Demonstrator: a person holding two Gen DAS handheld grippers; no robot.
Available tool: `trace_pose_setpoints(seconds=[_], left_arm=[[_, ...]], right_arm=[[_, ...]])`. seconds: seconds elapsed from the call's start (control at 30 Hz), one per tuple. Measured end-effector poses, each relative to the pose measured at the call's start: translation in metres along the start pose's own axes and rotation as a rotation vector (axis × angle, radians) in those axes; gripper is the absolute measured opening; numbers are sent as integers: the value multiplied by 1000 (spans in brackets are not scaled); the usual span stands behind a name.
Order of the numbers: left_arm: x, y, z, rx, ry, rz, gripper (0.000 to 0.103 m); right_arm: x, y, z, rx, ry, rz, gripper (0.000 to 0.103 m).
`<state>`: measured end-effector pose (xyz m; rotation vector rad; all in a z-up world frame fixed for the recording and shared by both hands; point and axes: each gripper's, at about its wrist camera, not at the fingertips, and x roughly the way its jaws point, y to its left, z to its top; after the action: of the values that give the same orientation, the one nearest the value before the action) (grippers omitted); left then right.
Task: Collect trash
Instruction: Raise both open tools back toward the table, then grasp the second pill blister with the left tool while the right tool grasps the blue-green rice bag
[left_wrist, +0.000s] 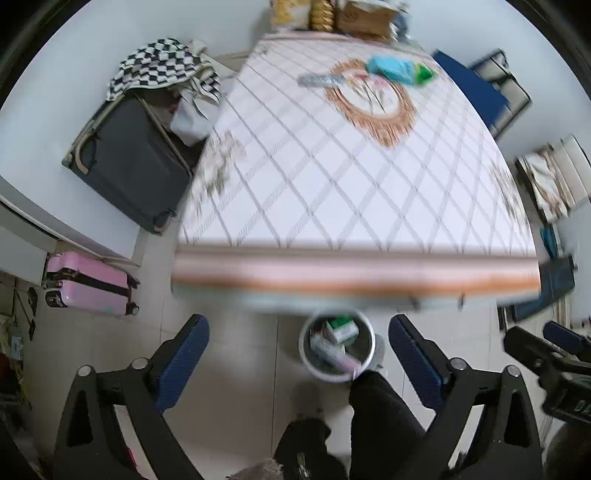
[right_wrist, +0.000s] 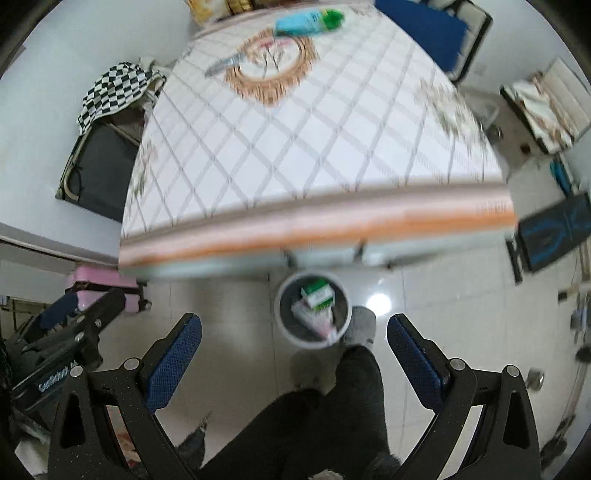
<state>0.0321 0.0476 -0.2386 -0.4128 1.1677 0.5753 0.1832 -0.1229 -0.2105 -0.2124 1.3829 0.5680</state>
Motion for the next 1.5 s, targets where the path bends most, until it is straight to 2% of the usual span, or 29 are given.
trace_pose_setpoints(seconds=[0.1, 0.2, 0.27, 0.3, 0.4, 0.53, 0.7, 0.8, 0.93, 1.0, 1.03, 1.07, 1.1, 1.13, 1.17, 1.23, 1.3, 1.33, 1.4, 1.47, 1.5], left_arm=[[8, 1, 45, -50, -26, 25, 103], [28, -2, 98, -111, -25, 64, 103], [47, -1, 135, -164, -13, 75, 103], [58, 0, 155, -191, 1, 87, 103], [85, 0, 202, -248, 44, 81, 103], [148, -3, 281, -289, 117, 98, 103], [208, 7, 339, -489, 202, 32, 102], [243, 15, 363, -660, 261, -49, 102], [284, 33, 380, -925, 329, -140, 102], [296, 38, 386, -1006, 349, -147, 100], [297, 39, 389, -1027, 363, -112, 99], [296, 40, 392, -1035, 355, -94, 97], [295, 39, 396, -1024, 347, -61, 88], [293, 36, 401, -984, 357, 7, 84], [292, 33, 403, -952, 359, 42, 81], [291, 24, 405, -877, 362, 80, 81], [288, 17, 403, -805, 344, 101, 78], [286, 11, 402, -735, 329, 107, 78], [280, -4, 398, -574, 311, 102, 76], [273, -24, 384, -365, 305, 95, 76], [268, -29, 375, -293, 303, 97, 76]], right_arm=[[-1, -5, 54, 25, -18, 16, 102], [6, -20, 123, 65, -24, 33, 102], [19, -34, 184, 91, -23, 42, 102], [27, -37, 207, 95, -23, 41, 102], [63, -59, 305, 111, -24, 8, 102], [110, -81, 420, 126, -7, 11, 102], [172, -96, 540, 139, 6, 15, 102], [203, -100, 589, 180, 13, 27, 102], [240, -98, 626, 251, 35, 57, 101], [254, -94, 634, 280, 42, 75, 101], [260, -92, 638, 287, 44, 79, 101], [266, -90, 641, 293, 45, 74, 96], [271, -88, 644, 299, 45, 74, 90], [275, -87, 646, 309, 47, 80, 87], [280, -86, 647, 320, 50, 81, 82], [281, -85, 644, 337, 36, 96, 77], [278, -82, 641, 320, 21, 94, 55], [276, -82, 639, 315, 11, 101, 50], [269, -86, 631, 310, 2, 105, 48], [260, -92, 618, 304, -3, 105, 47], [255, -96, 611, 301, -3, 101, 47]])
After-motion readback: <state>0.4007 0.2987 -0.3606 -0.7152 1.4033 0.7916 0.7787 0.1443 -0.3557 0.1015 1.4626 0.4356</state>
